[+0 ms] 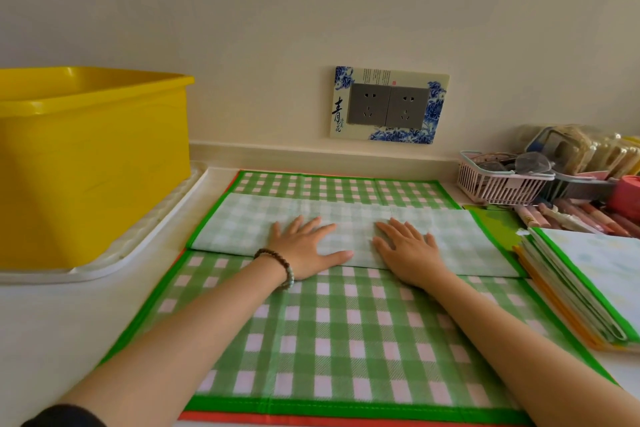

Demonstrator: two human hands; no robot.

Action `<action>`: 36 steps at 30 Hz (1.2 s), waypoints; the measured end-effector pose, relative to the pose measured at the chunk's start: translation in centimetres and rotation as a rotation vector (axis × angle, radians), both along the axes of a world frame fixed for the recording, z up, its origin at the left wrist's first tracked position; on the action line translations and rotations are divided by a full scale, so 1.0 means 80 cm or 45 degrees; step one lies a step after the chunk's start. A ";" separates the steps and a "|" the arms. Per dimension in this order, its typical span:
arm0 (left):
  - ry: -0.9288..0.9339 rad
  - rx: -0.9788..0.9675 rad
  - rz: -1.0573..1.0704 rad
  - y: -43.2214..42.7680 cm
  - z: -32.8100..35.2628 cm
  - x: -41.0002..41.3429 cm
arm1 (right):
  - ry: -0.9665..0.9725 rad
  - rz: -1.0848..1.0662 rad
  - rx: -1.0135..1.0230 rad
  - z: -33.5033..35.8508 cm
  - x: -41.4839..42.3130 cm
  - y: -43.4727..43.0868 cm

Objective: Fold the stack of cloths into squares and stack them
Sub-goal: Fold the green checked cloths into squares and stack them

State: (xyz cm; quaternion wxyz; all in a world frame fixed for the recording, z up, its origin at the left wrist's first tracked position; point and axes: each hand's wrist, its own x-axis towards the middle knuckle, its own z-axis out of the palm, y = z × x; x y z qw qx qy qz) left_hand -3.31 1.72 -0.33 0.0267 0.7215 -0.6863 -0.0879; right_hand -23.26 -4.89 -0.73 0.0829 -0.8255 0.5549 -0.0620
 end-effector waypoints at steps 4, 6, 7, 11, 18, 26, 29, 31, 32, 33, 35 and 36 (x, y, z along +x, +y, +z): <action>-0.014 0.015 0.032 0.016 0.002 0.044 | 0.011 0.017 -0.001 -0.001 -0.002 -0.001; -0.019 0.008 0.093 0.023 0.002 0.070 | 0.014 0.017 -0.007 -0.002 -0.002 -0.002; -0.023 -0.002 0.123 0.026 0.002 0.082 | 0.016 0.016 -0.010 -0.002 -0.003 -0.002; 0.018 0.028 0.120 0.035 0.006 0.111 | 0.020 0.010 0.000 -0.002 -0.002 -0.002; 0.033 0.028 0.122 -0.019 0.037 0.082 | -0.043 0.001 0.010 0.000 -0.002 0.000; 0.053 -0.079 -0.135 -0.116 0.035 0.022 | -0.184 -0.060 0.005 0.005 -0.001 0.001; 0.116 -0.027 -0.090 -0.136 0.041 0.018 | -0.240 -0.085 0.007 0.006 -0.001 0.000; 0.150 0.046 -0.079 -0.143 0.046 0.017 | -0.279 -0.093 0.004 0.007 -0.001 -0.001; 0.152 0.080 -0.084 -0.144 0.050 0.017 | -0.301 -0.096 -0.003 0.008 -0.002 -0.001; 0.148 0.108 -0.094 -0.145 0.054 0.017 | -0.323 -0.098 -0.012 0.008 -0.002 -0.001; 0.120 0.159 -0.138 -0.145 0.061 0.017 | -0.368 -0.104 -0.014 0.010 -0.002 0.000; 0.108 0.182 -0.161 -0.143 0.064 0.018 | -0.401 -0.111 -0.003 0.011 -0.002 0.000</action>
